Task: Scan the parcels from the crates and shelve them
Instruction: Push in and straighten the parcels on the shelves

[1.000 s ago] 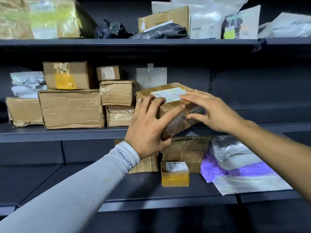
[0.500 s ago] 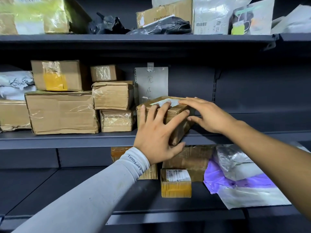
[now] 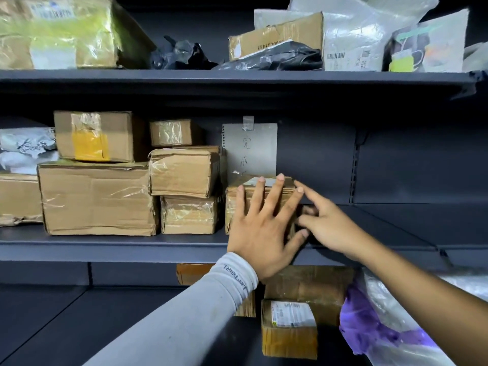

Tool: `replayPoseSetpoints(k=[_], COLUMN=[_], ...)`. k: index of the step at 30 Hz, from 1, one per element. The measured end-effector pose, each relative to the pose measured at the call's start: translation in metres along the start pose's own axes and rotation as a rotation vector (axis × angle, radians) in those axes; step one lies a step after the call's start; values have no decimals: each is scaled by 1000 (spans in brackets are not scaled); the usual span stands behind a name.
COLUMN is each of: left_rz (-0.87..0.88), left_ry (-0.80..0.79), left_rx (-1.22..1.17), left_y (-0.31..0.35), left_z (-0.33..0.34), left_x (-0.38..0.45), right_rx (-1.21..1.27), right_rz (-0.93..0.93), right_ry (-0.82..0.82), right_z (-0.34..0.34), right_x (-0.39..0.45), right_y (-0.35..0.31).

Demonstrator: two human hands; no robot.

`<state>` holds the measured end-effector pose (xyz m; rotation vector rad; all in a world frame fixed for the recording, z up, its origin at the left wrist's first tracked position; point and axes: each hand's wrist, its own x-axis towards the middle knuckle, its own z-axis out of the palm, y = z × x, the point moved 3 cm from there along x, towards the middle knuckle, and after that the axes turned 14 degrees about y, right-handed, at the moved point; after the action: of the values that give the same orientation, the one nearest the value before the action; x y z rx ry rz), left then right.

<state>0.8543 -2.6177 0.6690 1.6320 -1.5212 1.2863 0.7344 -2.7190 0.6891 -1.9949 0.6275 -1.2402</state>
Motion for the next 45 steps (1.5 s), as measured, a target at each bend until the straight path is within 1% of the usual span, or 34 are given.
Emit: replayPoseSetpoints(k=[2,3,7,9,11,13,21,25,30,40,45], left_rz=[15,29,70,21,-65,-112,-176,-210,-237,-253,-262], left_ry=[-22,-35,-139,-220,-293,-331,-423,-462,-476,-489,-510], left_rx=[-14,-23,-50,-50,-68,-73,-75,-87,-105,-104,-72], left_y=[-7,-11,-32,-42,-47,-47,-44,-45,-46,-47,-48], left_z=[8,12,23,26,29,31,30,32,32,32,33], left_x=[0,0,3,6,7,6,5,5,6,5,5], right_rx=[12,-31,-353,-420,-433,-446,-482,-518,-546,-519,-535], right_rz=[18,6,-71,-69,-79,-85,-106,-107,-91,-76,-89], right_ry=[-70,-85,18,27,30,32,7,26,39,96,83], right_z=[7,11,23,31,38,47,60,66,67,70,67], right_x=[-2,0,21,31,41,48,60,62,61,63,60], right_y=[0,1,0,0,3,7,18,22,21,28,25])
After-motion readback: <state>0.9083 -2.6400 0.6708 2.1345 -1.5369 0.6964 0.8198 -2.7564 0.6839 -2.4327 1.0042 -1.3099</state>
